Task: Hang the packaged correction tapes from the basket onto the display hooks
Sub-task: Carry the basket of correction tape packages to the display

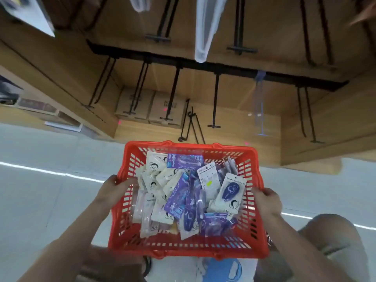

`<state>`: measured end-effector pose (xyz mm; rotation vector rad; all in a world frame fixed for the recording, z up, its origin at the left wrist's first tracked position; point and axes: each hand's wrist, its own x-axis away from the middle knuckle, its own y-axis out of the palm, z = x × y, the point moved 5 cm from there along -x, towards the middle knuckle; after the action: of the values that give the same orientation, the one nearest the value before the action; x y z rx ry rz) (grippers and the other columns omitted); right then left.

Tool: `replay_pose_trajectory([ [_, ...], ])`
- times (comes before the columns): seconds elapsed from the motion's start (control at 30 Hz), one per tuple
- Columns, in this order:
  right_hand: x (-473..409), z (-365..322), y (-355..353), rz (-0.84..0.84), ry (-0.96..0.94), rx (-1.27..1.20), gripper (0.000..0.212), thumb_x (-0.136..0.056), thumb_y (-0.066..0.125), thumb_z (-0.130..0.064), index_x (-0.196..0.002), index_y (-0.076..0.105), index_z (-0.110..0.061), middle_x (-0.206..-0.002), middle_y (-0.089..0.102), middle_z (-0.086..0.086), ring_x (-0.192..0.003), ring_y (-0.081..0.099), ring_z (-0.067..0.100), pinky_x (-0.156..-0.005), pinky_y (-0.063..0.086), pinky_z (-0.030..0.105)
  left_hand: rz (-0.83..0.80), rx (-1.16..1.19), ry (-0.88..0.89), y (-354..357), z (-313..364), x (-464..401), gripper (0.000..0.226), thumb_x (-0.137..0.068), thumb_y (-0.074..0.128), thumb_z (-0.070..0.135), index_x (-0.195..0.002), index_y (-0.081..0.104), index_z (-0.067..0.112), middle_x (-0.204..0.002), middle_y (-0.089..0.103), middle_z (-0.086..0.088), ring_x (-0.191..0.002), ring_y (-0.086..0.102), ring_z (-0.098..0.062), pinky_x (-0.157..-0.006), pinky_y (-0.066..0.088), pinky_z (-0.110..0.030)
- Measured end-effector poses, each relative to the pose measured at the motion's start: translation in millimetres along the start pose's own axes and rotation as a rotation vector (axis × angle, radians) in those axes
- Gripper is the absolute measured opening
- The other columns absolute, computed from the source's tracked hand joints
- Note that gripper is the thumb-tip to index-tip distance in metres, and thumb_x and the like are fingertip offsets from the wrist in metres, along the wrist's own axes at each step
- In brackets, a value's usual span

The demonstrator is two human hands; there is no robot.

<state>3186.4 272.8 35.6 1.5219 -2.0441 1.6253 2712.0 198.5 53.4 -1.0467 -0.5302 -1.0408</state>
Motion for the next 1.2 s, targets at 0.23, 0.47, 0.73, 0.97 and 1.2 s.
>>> replay_pose_trajectory([
  [0.23,-69,26,56,0.007,-0.032,0.006,0.021,-0.098,0.064,-0.034,-0.099,0.066,-0.013,-0.084,0.069,0.012,-0.073,0.063,0.030,-0.074,0.046,0.035,-0.051,-0.069,0.017,50,-10,-76,0.041,-0.090,0.076,0.043,-0.115,0.058,0.016,-0.096,0.077,-0.008,-0.085,0.076,-0.032,-0.083,0.058,-0.044],
  [0.47,-119,38,96,-0.014,-0.083,0.004,0.022,-0.101,0.060,-0.035,-0.098,0.063,-0.013,-0.079,0.065,0.006,-0.073,0.061,0.029,-0.070,0.042,0.032,-0.115,-0.115,-0.046,93,-36,-123,0.028,-0.097,0.071,0.036,-0.110,0.069,0.012,-0.084,0.080,-0.007,-0.075,0.078,-0.027,-0.059,0.053,-0.030],
  [0.73,-141,55,121,0.093,-0.126,-0.022,0.025,-0.099,0.060,-0.042,-0.090,0.059,-0.019,-0.077,0.059,0.006,-0.075,0.053,0.030,-0.073,0.041,0.038,-0.033,-0.125,-0.081,113,-31,-145,0.035,-0.094,0.075,0.040,-0.109,0.069,0.009,-0.079,0.080,-0.012,-0.069,0.077,-0.032,-0.063,0.058,-0.035],
  [0.97,-144,54,123,0.136,-0.125,0.111,0.032,-0.097,0.055,-0.051,-0.097,0.060,-0.019,-0.092,0.068,0.013,-0.093,0.067,0.041,-0.080,0.049,0.043,0.028,-0.135,-0.152,119,-25,-142,0.060,-0.092,0.078,0.041,-0.133,0.056,0.003,-0.109,0.074,-0.024,-0.095,0.073,-0.045,-0.097,0.056,-0.060],
  [1.2,-142,53,122,0.132,-0.138,0.095,0.033,-0.097,0.058,-0.046,-0.102,0.062,-0.014,-0.099,0.071,0.018,-0.097,0.068,0.043,-0.077,0.041,0.041,0.277,-0.640,0.005,139,6,-113,0.100,-0.087,0.075,0.052,-0.156,0.014,0.012,-0.144,0.037,-0.029,-0.138,0.041,-0.049,-0.112,0.041,-0.058],
])
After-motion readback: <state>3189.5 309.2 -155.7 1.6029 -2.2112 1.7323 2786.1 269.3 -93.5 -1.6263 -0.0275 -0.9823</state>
